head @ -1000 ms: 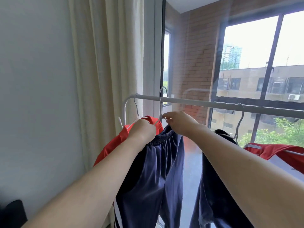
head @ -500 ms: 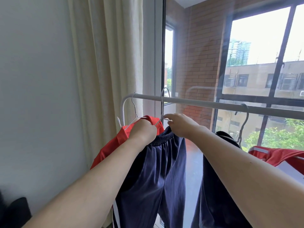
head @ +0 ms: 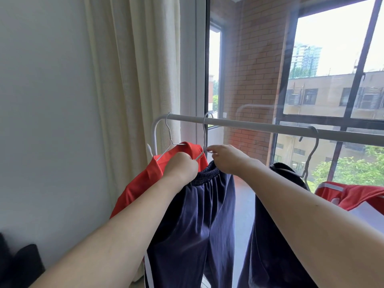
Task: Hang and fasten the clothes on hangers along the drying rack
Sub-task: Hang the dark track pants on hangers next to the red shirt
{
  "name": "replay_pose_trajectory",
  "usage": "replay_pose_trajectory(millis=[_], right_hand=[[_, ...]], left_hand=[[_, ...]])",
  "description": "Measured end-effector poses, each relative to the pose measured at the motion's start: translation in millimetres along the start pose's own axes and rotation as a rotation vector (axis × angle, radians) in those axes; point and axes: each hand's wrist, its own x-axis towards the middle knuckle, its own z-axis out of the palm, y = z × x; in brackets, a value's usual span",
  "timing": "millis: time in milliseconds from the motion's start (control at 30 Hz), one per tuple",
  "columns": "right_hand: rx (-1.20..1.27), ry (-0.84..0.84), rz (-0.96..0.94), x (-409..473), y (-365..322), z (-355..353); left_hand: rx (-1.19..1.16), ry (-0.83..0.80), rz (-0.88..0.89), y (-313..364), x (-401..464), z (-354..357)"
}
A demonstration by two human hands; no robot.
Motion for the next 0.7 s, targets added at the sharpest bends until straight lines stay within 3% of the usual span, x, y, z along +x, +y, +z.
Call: replay_pose_trajectory(millis=[700], right_hand=[[0.047,-0.002,0.040,3.5,3.6,11.0]], left_hand=[[0.007,-0.019,0.007,-7.3,-1.2,4.5]])
